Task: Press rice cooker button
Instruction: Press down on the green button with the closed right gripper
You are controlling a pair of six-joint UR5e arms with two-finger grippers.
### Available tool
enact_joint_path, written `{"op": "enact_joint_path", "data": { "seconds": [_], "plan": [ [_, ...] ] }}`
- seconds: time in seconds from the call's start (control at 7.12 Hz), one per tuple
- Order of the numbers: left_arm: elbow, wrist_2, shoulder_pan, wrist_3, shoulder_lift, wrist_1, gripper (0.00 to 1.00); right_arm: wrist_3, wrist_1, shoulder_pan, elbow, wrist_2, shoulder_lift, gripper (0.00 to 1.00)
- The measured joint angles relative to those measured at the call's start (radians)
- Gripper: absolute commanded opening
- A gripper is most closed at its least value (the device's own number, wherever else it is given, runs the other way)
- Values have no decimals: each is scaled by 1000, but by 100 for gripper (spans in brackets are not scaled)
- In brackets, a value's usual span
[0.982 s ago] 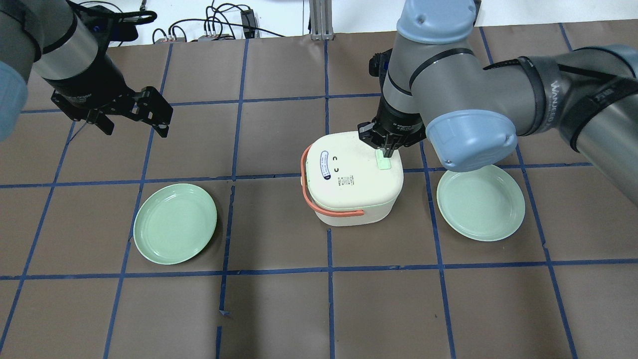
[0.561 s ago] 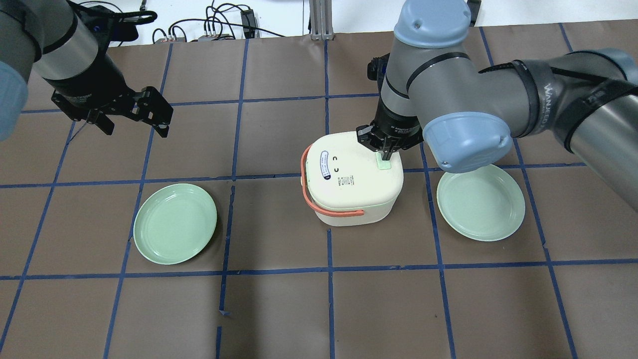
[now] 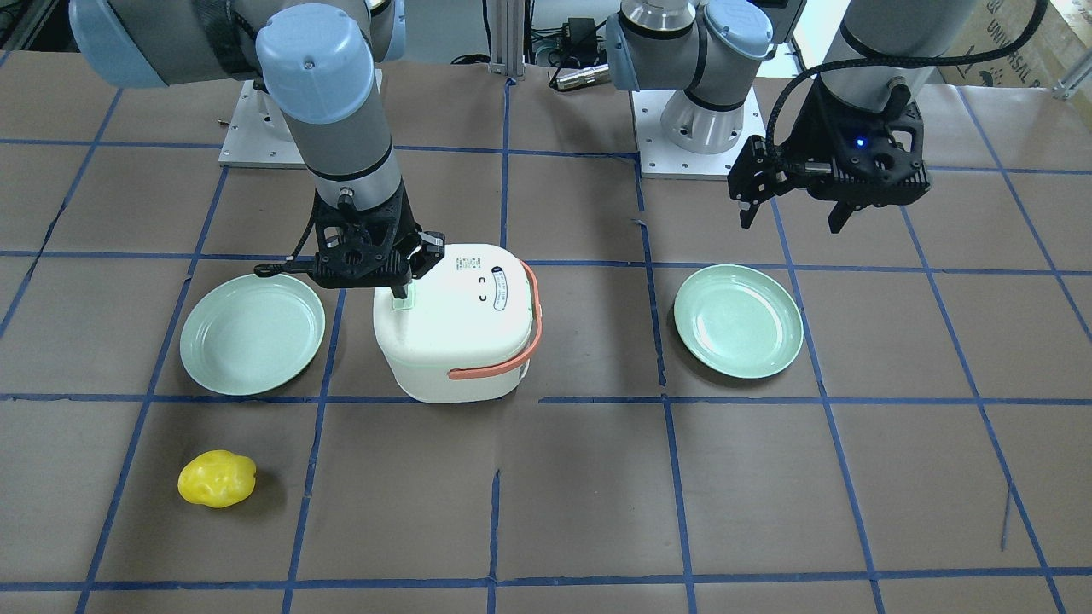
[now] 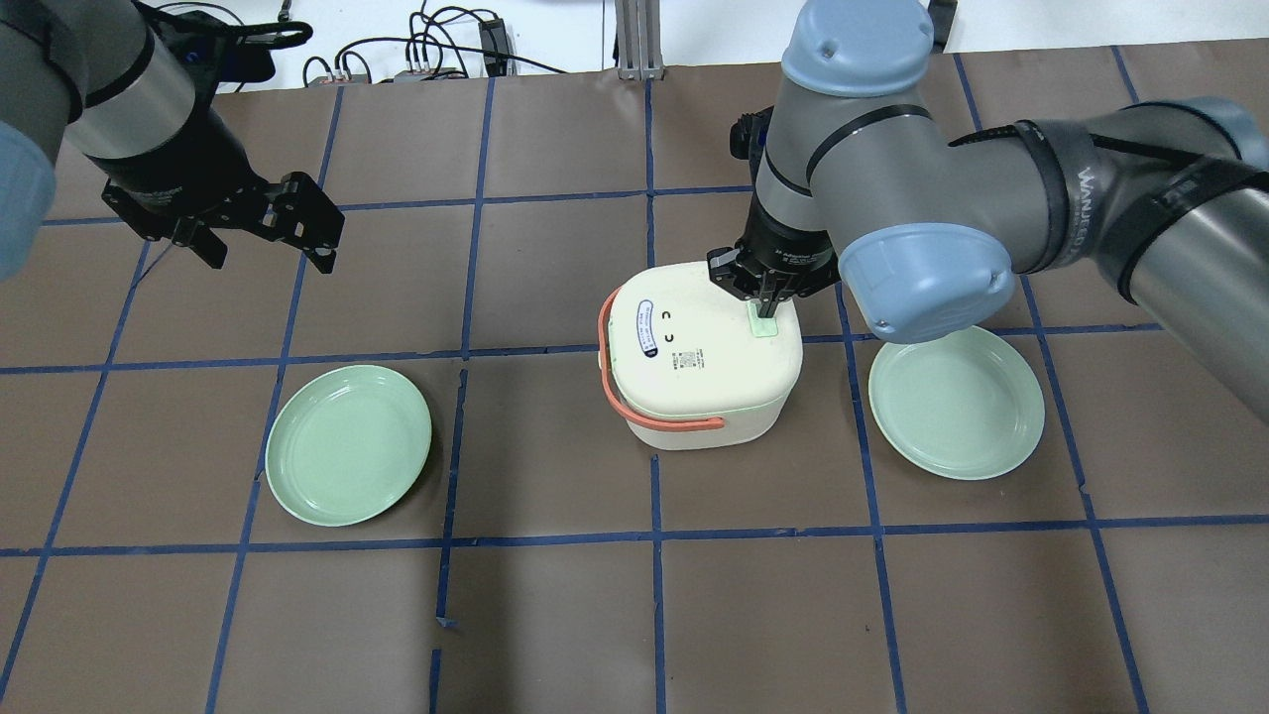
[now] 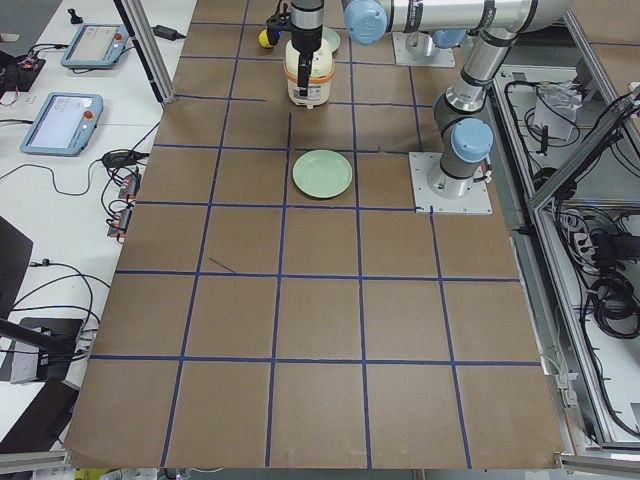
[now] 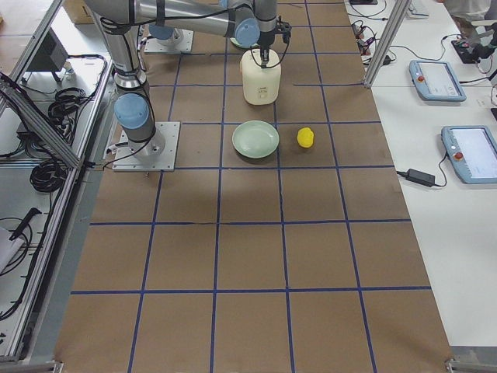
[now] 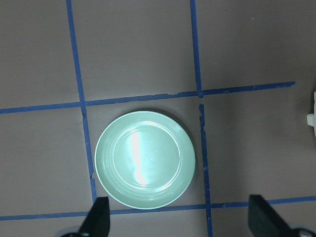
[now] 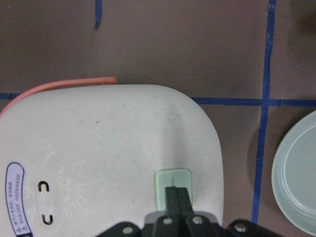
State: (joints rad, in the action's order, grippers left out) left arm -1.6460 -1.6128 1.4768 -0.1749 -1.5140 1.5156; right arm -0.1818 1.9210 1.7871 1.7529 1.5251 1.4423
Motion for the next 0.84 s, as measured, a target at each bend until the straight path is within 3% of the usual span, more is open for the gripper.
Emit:
{"op": "enact_joint_path", "data": {
  "seconds": [0.84],
  "plan": [
    [0,1,-1,0,0,0,100,-1,7,0,-1,-1,-13,6]
  ]
}}
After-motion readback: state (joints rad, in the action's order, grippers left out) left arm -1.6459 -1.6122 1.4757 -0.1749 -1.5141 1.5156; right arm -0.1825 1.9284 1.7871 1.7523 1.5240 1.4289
